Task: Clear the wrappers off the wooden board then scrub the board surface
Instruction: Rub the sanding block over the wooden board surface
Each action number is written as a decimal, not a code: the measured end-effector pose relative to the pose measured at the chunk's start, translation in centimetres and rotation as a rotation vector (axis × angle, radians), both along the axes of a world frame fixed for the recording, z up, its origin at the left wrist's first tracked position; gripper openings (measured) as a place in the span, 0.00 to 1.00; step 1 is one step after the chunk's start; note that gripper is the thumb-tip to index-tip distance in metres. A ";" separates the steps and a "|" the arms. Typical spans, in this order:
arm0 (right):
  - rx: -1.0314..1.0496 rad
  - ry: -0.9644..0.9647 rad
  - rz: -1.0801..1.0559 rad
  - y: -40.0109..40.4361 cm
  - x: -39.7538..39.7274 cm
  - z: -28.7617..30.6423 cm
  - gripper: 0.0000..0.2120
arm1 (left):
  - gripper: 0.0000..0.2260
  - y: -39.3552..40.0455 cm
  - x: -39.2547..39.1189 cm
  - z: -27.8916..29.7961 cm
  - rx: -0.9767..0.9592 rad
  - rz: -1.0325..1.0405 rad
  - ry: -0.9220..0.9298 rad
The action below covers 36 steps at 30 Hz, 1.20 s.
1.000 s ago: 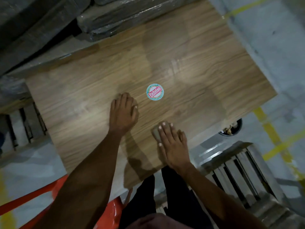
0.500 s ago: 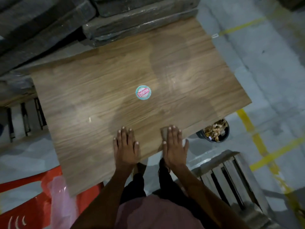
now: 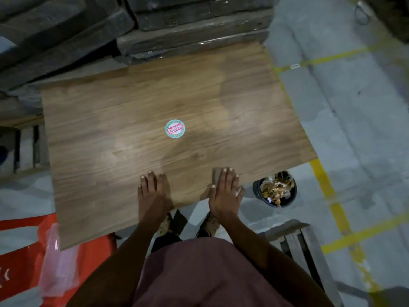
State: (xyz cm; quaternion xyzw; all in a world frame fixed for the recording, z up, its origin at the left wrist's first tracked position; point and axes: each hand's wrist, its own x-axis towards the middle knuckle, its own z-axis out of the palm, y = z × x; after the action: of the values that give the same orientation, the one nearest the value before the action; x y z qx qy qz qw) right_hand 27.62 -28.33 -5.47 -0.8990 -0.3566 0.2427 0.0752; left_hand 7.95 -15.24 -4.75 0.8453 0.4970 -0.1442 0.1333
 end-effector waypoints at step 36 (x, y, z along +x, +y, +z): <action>0.102 -0.084 0.361 12.9 4.5 -0.8 0.32 | 0.21 16.2 13.1 -0.5 0.214 0.470 -0.413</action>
State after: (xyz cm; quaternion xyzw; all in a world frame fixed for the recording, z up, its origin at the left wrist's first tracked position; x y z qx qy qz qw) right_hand 32.14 -15.41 -6.30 -0.8249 -0.5267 0.1962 0.0608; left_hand 21.00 0.98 -5.27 0.7281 0.6532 0.1179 0.1712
